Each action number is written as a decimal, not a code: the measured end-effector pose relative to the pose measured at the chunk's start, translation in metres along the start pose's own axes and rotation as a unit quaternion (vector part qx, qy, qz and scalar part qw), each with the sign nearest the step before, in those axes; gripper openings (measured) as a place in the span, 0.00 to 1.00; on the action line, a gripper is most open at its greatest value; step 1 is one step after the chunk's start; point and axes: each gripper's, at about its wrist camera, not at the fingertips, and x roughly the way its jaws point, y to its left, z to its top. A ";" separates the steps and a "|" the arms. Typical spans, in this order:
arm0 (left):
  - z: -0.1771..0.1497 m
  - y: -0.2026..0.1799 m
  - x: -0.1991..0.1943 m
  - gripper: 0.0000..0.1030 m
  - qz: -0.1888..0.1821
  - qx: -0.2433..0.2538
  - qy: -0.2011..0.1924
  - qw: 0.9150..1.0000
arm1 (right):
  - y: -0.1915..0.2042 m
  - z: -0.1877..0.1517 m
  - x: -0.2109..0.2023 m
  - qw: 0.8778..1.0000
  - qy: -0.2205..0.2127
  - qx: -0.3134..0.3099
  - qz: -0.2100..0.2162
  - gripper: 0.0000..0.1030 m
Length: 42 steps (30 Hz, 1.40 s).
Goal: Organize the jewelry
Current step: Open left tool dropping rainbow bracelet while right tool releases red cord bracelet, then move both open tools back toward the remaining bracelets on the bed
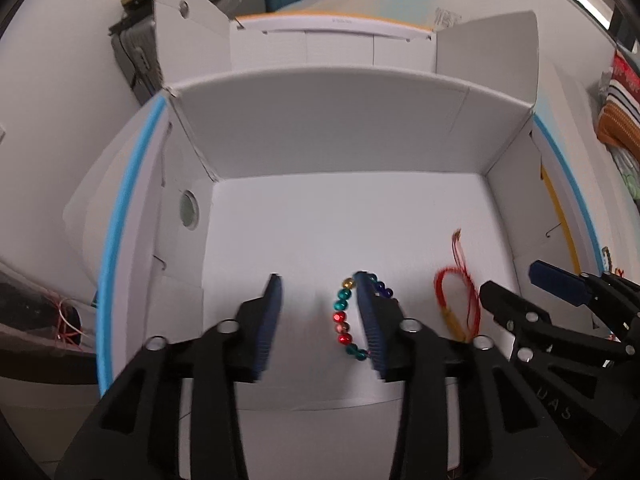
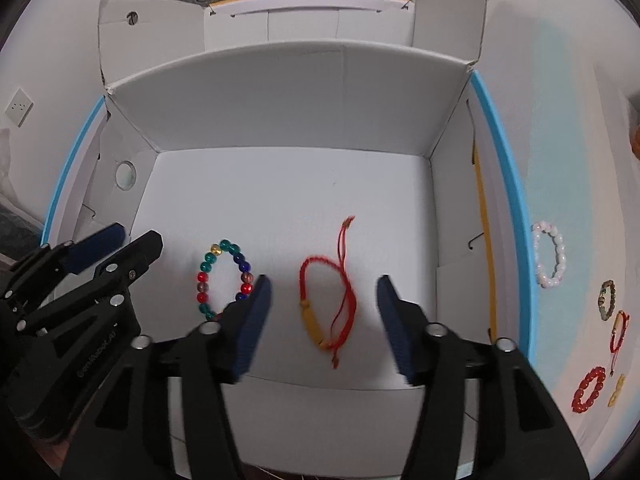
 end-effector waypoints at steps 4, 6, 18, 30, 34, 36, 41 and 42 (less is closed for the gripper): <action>-0.003 0.001 -0.017 0.66 0.018 -0.006 -0.036 0.999 | -0.007 -0.004 -0.020 1.000 -0.021 0.002 -0.005 0.71; -0.006 0.003 -0.027 0.81 0.026 -0.012 -0.057 0.998 | -0.011 -0.008 -0.030 0.999 -0.034 -0.002 -0.009 0.77; -0.017 -0.027 -0.081 0.95 0.004 -0.001 -0.131 0.991 | -0.064 -0.039 -0.093 0.991 -0.130 0.017 -0.035 0.93; -0.034 -0.141 -0.088 0.94 -0.060 0.070 -0.147 0.985 | -0.182 -0.108 -0.125 0.977 -0.169 0.083 -0.101 0.93; -0.043 -0.192 -0.083 0.94 -0.088 0.101 -0.144 0.980 | -0.234 -0.134 -0.130 0.972 -0.166 0.116 -0.122 0.93; -0.047 -0.215 -0.079 0.94 -0.096 0.117 -0.143 0.978 | -0.257 -0.145 -0.130 0.969 -0.165 0.132 -0.130 0.93; -0.068 -0.289 -0.064 0.94 -0.125 0.169 -0.131 0.969 | -0.321 -0.179 -0.124 0.961 -0.155 0.175 -0.150 0.93; -0.072 -0.303 -0.060 0.94 -0.129 0.180 -0.128 0.967 | -0.335 -0.187 -0.121 0.959 -0.150 0.186 -0.153 0.93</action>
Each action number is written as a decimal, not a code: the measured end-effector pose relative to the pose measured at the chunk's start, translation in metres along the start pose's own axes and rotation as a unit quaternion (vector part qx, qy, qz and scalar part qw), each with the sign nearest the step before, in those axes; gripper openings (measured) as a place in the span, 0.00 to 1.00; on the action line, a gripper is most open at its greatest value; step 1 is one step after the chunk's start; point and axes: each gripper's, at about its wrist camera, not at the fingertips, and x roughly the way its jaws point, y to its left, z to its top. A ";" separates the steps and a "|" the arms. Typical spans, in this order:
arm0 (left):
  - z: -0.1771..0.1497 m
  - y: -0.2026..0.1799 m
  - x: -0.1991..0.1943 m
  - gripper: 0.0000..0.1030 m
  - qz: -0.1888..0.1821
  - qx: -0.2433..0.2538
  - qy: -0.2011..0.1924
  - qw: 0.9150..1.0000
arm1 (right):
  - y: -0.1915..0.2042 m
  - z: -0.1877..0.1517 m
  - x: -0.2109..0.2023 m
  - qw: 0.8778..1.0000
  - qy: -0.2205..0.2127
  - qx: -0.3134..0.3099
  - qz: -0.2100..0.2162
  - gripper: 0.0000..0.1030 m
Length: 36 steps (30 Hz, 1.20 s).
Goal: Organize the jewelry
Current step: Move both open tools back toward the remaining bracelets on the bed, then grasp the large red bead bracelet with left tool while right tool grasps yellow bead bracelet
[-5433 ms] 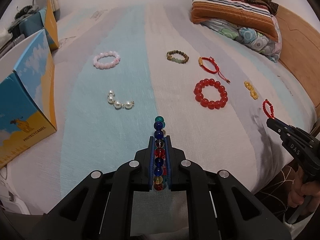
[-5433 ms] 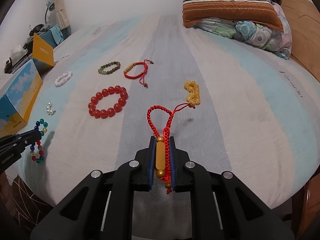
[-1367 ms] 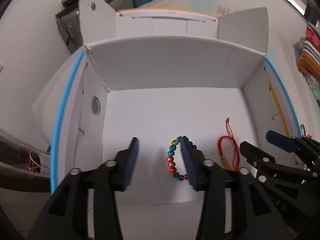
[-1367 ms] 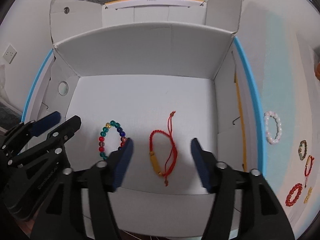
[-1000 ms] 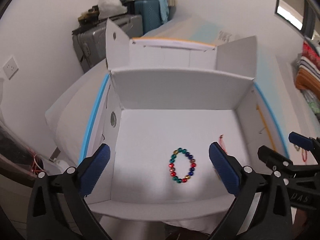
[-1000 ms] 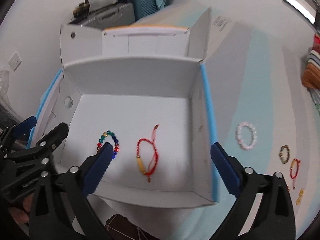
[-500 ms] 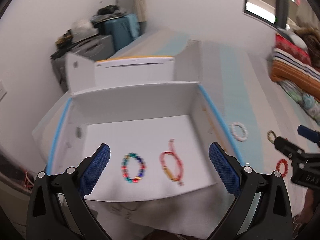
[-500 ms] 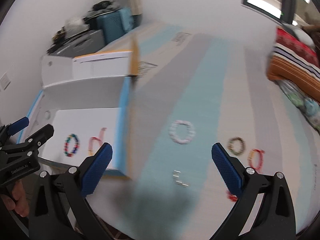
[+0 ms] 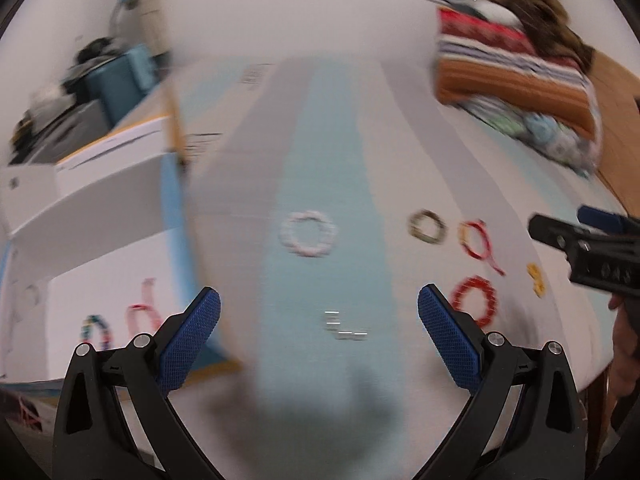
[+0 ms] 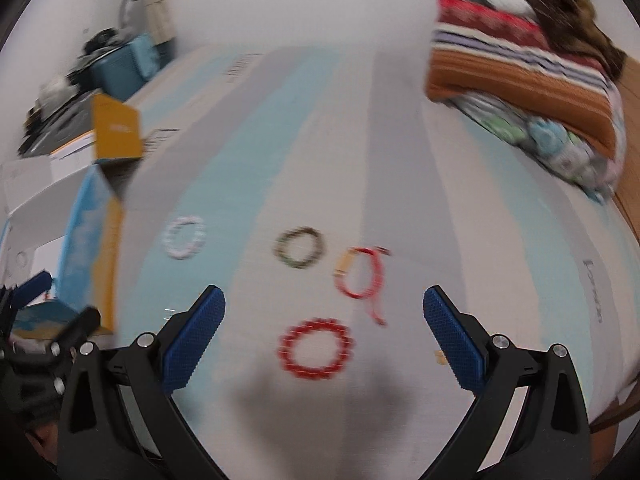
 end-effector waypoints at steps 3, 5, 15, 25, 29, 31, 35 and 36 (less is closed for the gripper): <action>0.000 -0.036 0.019 0.94 -0.016 0.023 0.012 1.000 | -0.029 -0.008 0.014 1.000 0.010 0.015 -0.010 0.93; -0.001 -0.056 0.033 0.94 -0.026 0.034 0.021 0.999 | -0.049 -0.015 0.025 0.999 0.020 0.026 -0.018 0.93; -0.007 -0.104 0.083 0.94 -0.056 0.060 0.040 0.996 | -0.110 -0.042 0.066 0.996 0.054 0.059 -0.029 0.93; -0.019 -0.117 0.125 0.94 -0.062 0.074 0.065 0.993 | -0.139 -0.061 0.105 0.992 0.089 0.081 -0.024 0.85; -0.025 -0.118 0.140 0.93 -0.058 0.073 0.081 0.992 | -0.143 -0.068 0.119 0.991 0.103 0.084 -0.017 0.76; -0.028 -0.119 0.146 0.92 -0.055 0.075 0.082 0.992 | -0.144 -0.071 0.126 0.990 0.109 0.087 -0.013 0.73; -0.033 -0.122 0.152 0.88 -0.049 0.081 0.081 0.992 | -0.147 -0.076 0.139 0.989 0.121 0.089 -0.016 0.61; -0.035 -0.123 0.152 0.88 -0.046 0.085 0.077 0.992 | -0.147 -0.077 0.140 0.989 0.119 0.088 -0.016 0.60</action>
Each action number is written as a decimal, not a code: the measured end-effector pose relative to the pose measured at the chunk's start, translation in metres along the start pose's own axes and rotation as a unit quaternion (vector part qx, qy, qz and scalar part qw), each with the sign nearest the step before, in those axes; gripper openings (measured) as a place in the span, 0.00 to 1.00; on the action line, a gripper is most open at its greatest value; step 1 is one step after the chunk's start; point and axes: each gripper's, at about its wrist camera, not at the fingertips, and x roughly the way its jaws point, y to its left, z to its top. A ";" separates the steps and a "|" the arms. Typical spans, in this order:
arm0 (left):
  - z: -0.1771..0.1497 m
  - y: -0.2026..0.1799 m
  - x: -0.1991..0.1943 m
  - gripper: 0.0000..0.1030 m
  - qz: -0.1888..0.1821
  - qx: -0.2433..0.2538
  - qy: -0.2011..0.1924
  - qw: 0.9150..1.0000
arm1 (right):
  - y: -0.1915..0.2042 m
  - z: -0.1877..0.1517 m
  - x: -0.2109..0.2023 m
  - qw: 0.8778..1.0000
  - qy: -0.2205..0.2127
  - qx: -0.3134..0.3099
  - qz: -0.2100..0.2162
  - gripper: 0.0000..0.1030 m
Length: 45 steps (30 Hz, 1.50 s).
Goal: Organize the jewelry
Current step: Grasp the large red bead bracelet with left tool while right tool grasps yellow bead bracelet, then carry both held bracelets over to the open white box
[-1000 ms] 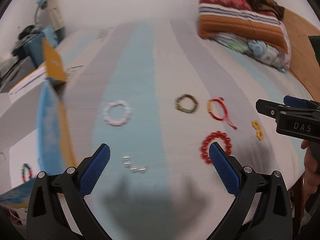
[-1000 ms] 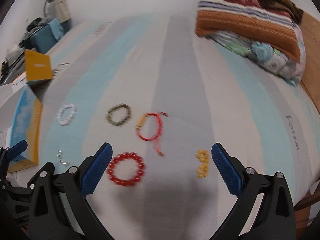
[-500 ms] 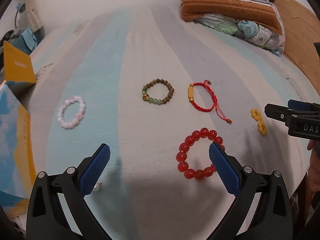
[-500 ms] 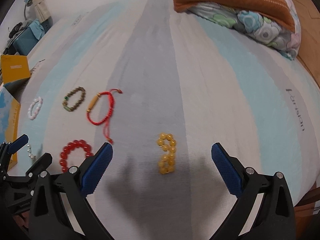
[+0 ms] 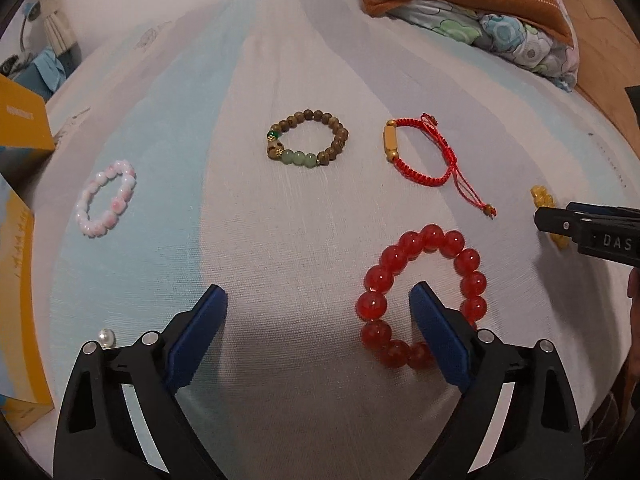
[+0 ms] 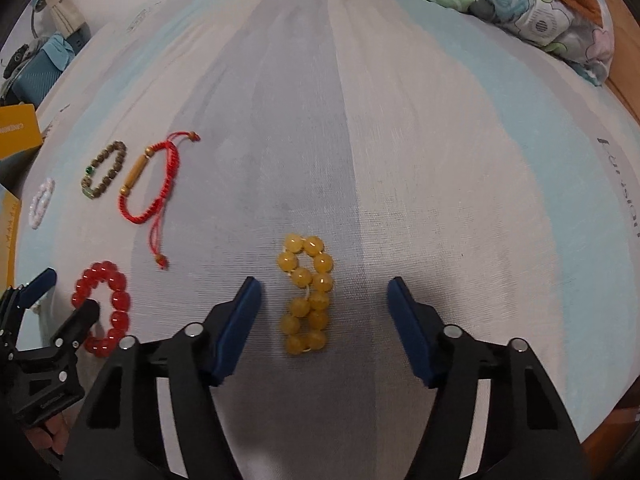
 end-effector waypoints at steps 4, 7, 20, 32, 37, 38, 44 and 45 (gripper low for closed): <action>-0.005 -0.005 0.000 0.84 0.010 0.007 -0.009 1.000 | -0.001 -0.003 0.002 1.000 -0.010 -0.001 -0.004 0.48; -0.006 -0.012 -0.001 0.68 0.008 0.012 -0.007 1.000 | -0.004 -0.005 0.001 1.000 -0.013 0.003 -0.005 0.35; 0.010 -0.006 -0.010 0.13 -0.037 -0.025 0.032 0.998 | -0.019 -0.001 -0.016 0.999 -0.019 0.031 0.037 0.09; 0.012 -0.007 -0.043 0.13 -0.064 -0.023 0.009 0.998 | -0.016 0.000 -0.038 0.997 -0.043 0.028 0.057 0.09; 0.016 -0.012 -0.059 0.13 -0.075 -0.019 -0.001 0.997 | -0.013 0.000 -0.049 0.996 -0.053 0.024 0.061 0.09; 0.017 -0.012 -0.062 0.13 -0.077 -0.018 -0.004 0.997 | -0.012 0.000 -0.051 0.996 -0.055 0.022 0.061 0.09; 0.020 -0.009 -0.074 0.13 -0.083 -0.025 -0.011 0.996 | -0.009 0.000 -0.060 0.996 -0.057 0.019 0.061 0.09; 0.020 -0.008 -0.076 0.13 -0.083 -0.025 -0.012 0.996 | -0.008 0.000 -0.061 0.996 -0.058 0.018 0.061 0.09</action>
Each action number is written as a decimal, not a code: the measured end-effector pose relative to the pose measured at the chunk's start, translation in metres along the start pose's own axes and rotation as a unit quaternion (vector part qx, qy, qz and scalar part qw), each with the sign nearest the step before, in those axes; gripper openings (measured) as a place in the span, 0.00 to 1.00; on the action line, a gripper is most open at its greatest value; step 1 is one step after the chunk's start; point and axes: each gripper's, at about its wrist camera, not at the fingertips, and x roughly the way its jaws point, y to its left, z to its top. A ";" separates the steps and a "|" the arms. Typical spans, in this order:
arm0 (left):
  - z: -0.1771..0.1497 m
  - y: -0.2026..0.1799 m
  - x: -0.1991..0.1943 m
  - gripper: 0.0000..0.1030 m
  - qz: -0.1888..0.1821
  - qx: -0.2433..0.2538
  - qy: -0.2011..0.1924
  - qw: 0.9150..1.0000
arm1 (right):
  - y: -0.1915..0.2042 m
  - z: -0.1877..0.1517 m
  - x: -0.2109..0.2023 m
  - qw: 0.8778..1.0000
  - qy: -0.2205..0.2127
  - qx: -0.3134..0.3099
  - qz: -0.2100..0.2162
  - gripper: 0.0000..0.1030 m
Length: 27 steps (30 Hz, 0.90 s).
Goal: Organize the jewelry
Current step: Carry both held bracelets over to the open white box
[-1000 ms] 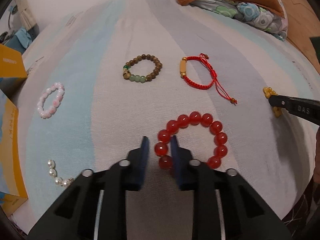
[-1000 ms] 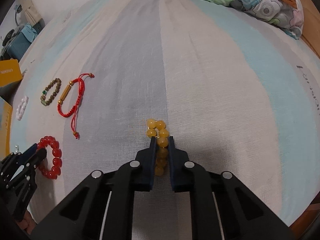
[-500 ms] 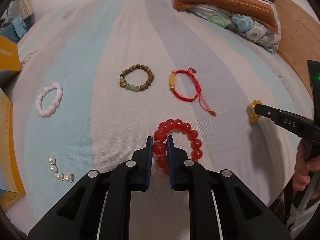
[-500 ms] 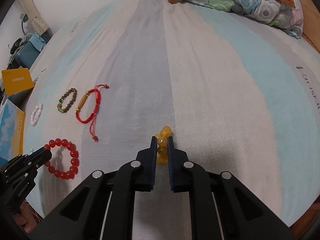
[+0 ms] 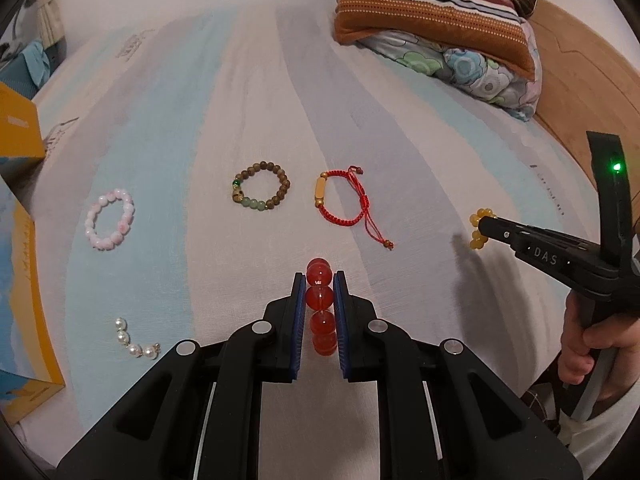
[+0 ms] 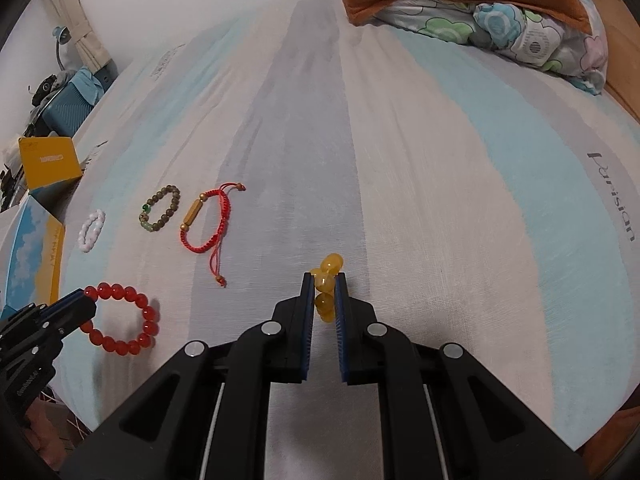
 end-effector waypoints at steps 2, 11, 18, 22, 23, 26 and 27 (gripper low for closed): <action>-0.001 0.002 -0.006 0.13 0.000 -0.001 -0.002 1.000 | 0.002 0.000 -0.002 1.000 -0.002 0.000 0.001 0.09; 0.001 0.021 -0.039 0.13 0.005 -0.004 -0.022 1.000 | 0.022 0.003 -0.015 1.000 -0.017 -0.007 0.002 0.09; 0.003 0.046 -0.067 0.13 0.019 -0.015 -0.039 0.999 | 0.055 0.004 -0.026 0.999 -0.027 -0.024 0.005 0.09; 0.006 0.061 -0.085 0.13 0.033 -0.021 -0.047 0.998 | 0.079 0.009 -0.035 0.999 -0.035 -0.036 0.009 0.09; 0.006 0.064 -0.089 0.13 0.038 -0.023 -0.049 0.998 | 0.087 0.010 -0.038 0.998 -0.038 -0.041 0.010 0.09; 0.008 0.080 -0.105 0.13 0.050 -0.031 -0.057 0.997 | 0.109 0.015 -0.046 0.997 -0.046 -0.055 0.015 0.09; 0.008 0.085 -0.111 0.13 0.053 -0.033 -0.060 0.996 | 0.118 0.016 -0.048 0.997 -0.049 -0.061 0.018 0.09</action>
